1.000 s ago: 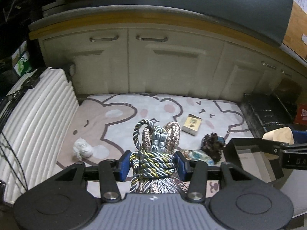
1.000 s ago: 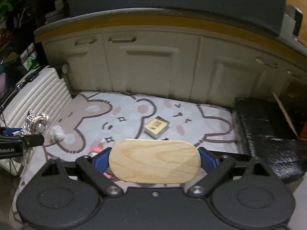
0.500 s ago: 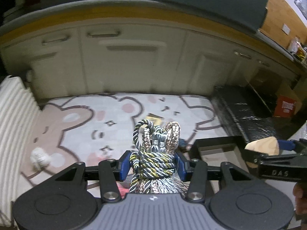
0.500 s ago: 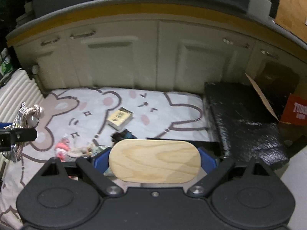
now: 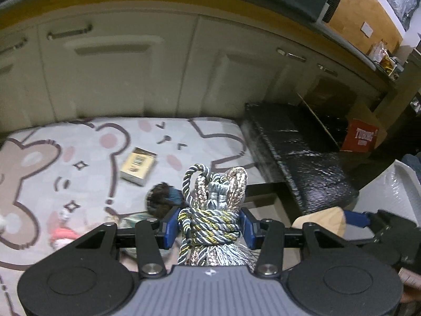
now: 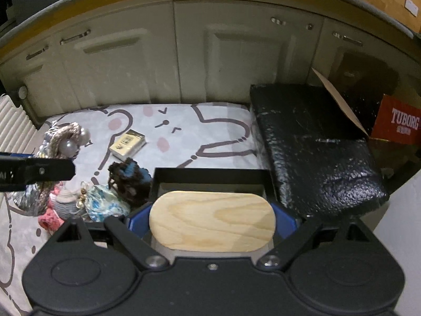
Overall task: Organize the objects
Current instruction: 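Carry the rope in the left tool and the block in the right tool over the black box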
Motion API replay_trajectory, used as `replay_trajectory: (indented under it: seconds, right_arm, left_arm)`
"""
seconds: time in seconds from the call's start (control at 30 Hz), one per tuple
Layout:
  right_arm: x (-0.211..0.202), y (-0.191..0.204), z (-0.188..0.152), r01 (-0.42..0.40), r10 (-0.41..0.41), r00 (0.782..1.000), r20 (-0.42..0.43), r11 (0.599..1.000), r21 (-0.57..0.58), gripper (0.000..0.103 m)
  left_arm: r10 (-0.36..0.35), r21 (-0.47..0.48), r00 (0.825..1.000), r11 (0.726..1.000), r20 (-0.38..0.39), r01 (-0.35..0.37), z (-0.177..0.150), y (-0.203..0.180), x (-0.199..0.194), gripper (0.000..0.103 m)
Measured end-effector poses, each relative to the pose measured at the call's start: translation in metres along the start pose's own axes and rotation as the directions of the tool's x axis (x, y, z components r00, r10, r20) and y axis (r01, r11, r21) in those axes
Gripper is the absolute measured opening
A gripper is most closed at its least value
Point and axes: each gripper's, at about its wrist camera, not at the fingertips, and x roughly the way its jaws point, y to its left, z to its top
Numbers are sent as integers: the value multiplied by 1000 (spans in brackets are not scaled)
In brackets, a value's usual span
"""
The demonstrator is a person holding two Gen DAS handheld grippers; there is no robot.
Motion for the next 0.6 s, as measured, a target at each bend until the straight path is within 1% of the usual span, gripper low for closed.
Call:
replay_trajectory:
  seconds: [0.1,0.23,0.37,0.5,0.6]
  right_arm:
    - [8,-8,-6,2,-2,1000,-14,1000,8,94]
    - [22,-12,-16,-4,4,999,-51,1000,18,94]
    - [34,-9,-22,-9,9,998,-66,1000,4,94]
    - [40,-6,-25,-44,45,996,-74,999,13,94]
    - [47,-4,-26,-61,62,994,-93,998,22,94]
  left_arm:
    - [-30,-22,1000,999,-3,30,0,-7,11,49]
    - [-77,-46,997,996,12,77,-2,-16,30,49]
    - [-100,-70,995,993,-10,99,-2,-21,52,49]
    - [-108,-90,994,990,-19,106,-2,-20,71,49]
    - [-125,-132,991,984,-41,119,-2,-14,86,49]
